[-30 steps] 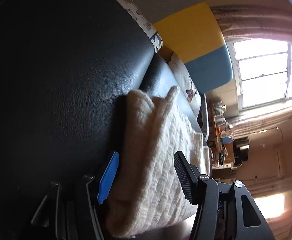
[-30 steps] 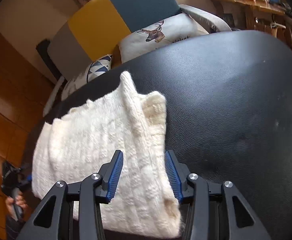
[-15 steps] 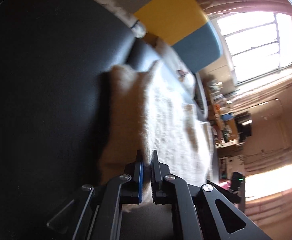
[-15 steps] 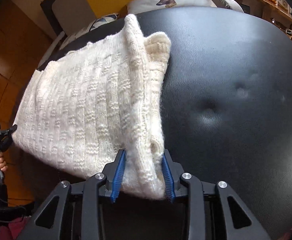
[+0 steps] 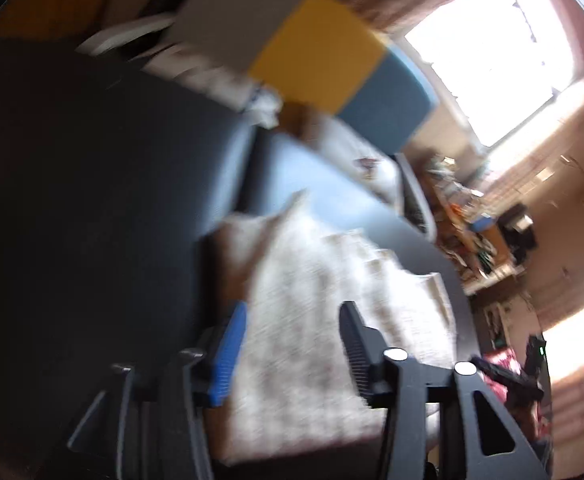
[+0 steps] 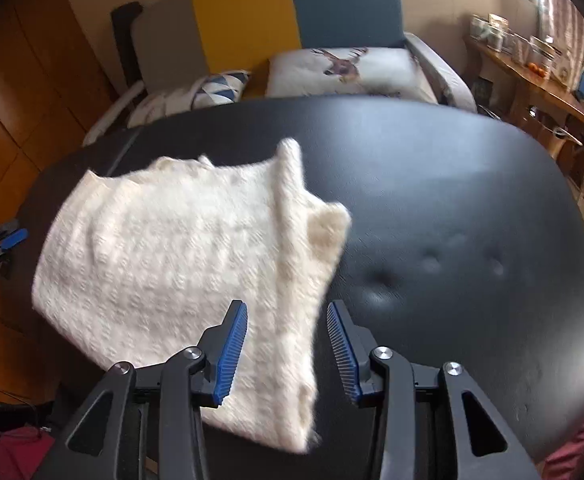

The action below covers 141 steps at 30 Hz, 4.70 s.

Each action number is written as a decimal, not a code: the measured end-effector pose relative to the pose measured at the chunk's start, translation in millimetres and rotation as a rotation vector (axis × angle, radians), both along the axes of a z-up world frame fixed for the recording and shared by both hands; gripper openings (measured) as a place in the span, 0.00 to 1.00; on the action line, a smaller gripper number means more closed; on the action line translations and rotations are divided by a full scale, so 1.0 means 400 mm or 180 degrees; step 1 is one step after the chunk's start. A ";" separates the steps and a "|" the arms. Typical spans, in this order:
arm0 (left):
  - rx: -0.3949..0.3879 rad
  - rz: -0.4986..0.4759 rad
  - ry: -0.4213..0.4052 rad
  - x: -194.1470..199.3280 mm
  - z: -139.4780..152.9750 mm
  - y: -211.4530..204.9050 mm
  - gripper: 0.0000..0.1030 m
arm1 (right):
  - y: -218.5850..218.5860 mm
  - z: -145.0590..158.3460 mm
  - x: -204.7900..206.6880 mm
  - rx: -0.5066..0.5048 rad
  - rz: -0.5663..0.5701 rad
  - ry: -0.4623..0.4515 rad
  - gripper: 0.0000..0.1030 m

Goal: Fold clothes

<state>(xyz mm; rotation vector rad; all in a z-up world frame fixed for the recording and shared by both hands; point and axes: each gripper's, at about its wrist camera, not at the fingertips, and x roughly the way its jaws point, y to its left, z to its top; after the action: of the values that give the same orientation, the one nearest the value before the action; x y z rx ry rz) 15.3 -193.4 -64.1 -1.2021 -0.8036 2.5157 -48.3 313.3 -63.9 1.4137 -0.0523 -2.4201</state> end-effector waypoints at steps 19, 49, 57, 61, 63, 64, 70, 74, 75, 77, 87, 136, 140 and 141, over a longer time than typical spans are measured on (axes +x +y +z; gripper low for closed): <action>-0.0856 -0.0842 -0.0544 -0.284 -0.144 0.268 0.07 | -0.298 -0.175 -0.256 0.0256 0.0376 -0.0188 0.38; -0.0835 -0.0487 -0.0169 -0.359 -0.209 0.296 0.09 | -0.442 -0.181 -0.270 0.0364 0.0580 0.0005 0.17; -0.0579 -0.0441 -0.0208 -0.266 -0.199 0.279 0.09 | -0.393 -0.174 -0.293 0.0852 0.0373 0.0114 0.06; -0.0277 -0.0288 -0.0230 -0.262 -0.153 0.240 0.27 | -0.362 -0.165 -0.308 0.0608 0.0251 0.0046 0.06; -0.0303 -0.0289 -0.0114 -0.246 -0.129 0.228 0.37 | -0.345 -0.161 -0.306 0.0393 0.0211 0.0025 0.09; -0.0361 -0.0282 -0.0068 -0.237 -0.119 0.223 0.38 | -0.335 -0.157 -0.304 0.0265 0.0190 0.0008 0.12; -0.0745 -0.0417 -0.0164 -0.235 -0.146 0.214 0.41 | -0.321 -0.145 -0.302 -0.0748 0.0308 -0.0359 0.29; -0.1152 -0.0428 -0.0192 -0.261 -0.160 0.252 0.42 | -0.410 -0.174 -0.285 -0.0149 0.0505 -0.0229 0.28; -0.1147 -0.0335 -0.0199 -0.261 -0.165 0.246 0.41 | -0.438 -0.169 -0.276 0.0127 0.0563 -0.0063 0.18; -0.1076 -0.0100 -0.0159 -0.250 -0.168 0.224 0.33 | -0.491 -0.155 -0.257 0.0741 0.0642 0.0261 0.07; -0.0618 0.0110 -0.0126 -0.210 -0.158 0.165 0.34 | -0.428 -0.160 -0.276 0.0228 0.0353 0.0150 0.21; -0.0757 -0.2685 -0.0343 -0.223 -0.120 0.768 0.37 | 0.156 -0.280 -0.028 -0.2538 0.0911 -0.1360 0.37; -0.0648 -0.2641 -0.0357 -0.225 -0.119 0.755 0.37 | 0.111 -0.309 -0.020 -0.2624 0.1124 -0.1669 0.37; -0.0672 -0.2648 -0.0341 -0.223 -0.117 0.756 0.37 | 0.090 -0.312 -0.009 -0.2649 0.1252 -0.1771 0.37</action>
<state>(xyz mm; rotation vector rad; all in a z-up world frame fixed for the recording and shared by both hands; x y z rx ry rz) -73.8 109.1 -110.9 -1.3696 -0.0050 1.8728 -52.0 349.4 -188.8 1.4271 -0.7380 -1.3574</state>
